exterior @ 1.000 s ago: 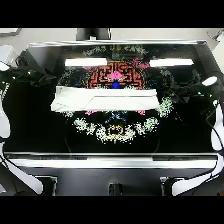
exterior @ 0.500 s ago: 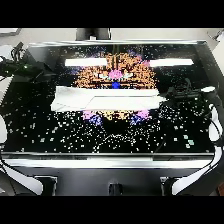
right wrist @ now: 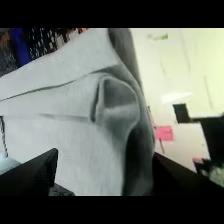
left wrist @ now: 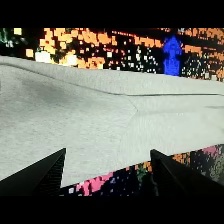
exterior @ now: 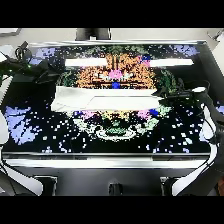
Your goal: Fold the clothes and pants, and hang the long-sleeved shirts on hangers.
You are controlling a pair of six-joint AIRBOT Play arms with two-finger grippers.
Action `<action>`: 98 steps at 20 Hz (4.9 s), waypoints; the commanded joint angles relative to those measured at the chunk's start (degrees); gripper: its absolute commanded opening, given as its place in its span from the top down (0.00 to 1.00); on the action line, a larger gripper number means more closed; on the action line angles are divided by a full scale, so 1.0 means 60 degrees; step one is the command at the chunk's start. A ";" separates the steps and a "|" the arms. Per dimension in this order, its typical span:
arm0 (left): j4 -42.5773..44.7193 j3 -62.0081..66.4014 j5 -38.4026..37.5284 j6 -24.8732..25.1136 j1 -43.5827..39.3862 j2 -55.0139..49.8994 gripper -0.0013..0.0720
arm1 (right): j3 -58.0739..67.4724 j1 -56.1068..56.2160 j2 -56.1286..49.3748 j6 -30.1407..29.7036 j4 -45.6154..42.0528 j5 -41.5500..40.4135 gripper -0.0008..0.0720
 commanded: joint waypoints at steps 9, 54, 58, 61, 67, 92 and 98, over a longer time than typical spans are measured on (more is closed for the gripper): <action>0.0000 0.0011 0.0000 -0.0004 -0.0055 0.0004 0.16 | -0.0018 0.1217 -0.0197 0.0306 -0.0721 -0.0805 0.91; 0.0925 -0.0368 0.1413 -0.2805 -0.4131 0.0036 0.97 | -0.0015 0.3654 0.5872 0.3858 -0.2284 -0.0914 0.95; 0.1078 -0.0368 0.0481 -0.2626 -0.2178 0.1701 0.96 | -0.0011 0.5497 0.4623 0.4320 -0.2229 -0.2517 0.95; 0.1075 -0.0368 0.0117 -0.2623 -0.1060 0.2397 0.96 | -0.0011 0.6543 0.3504 0.4346 -0.1650 -0.3861 0.95; 0.1071 -0.0404 -0.0372 -0.2415 -0.0186 0.2630 0.96 | -0.0011 0.7293 0.1767 0.4011 -0.0222 -0.5428 0.95; 0.1071 -0.0404 -0.0386 -0.2240 -0.0186 0.2605 0.96 | -0.0011 0.3300 0.3552 0.2499 0.0914 -0.0947 0.11; 0.1071 -0.0404 -0.0393 -0.2237 -0.0186 0.2605 0.96 | -0.0040 0.0667 0.2776 0.1107 -0.0809 0.1854 0.05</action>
